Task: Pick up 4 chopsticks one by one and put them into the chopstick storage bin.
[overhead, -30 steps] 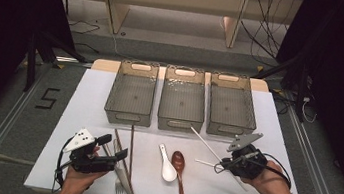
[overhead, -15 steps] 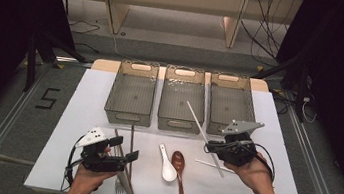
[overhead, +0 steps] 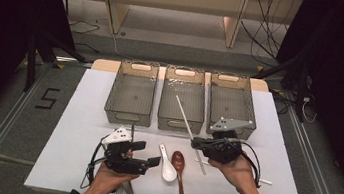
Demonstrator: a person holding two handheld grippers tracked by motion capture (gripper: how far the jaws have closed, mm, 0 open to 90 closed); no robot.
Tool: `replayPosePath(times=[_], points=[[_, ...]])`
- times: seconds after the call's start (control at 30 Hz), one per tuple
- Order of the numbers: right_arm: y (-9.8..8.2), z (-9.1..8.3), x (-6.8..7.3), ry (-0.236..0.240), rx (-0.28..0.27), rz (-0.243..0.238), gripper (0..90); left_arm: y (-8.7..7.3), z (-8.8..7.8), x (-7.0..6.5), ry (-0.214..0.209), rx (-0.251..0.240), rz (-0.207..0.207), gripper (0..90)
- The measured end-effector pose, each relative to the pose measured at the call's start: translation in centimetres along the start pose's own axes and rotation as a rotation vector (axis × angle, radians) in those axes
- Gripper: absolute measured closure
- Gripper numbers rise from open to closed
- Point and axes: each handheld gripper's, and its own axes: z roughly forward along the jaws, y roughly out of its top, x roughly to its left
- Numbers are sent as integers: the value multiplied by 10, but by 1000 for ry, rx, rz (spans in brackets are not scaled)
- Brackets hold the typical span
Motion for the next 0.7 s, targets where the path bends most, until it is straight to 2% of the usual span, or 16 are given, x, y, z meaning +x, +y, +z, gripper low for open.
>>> replayPosePath(times=[0.2, 0.27, 0.47, 0.7], points=[[3, 9, 8, 25, -10, 6, 852, 4, 21, -12, -41, 28, 0, 179], [4, 12, 11, 30, -12, 2, 852, 4, 27, -11, -54, 34, 6, 217], [5, 20, 18, 50, -19, -10, 852, 5, 37, -10, -74, 30, -39, 283], [7, 25, 23, 66, -28, -10, 851, 6, 49, -15, -103, 51, -35, 406]])
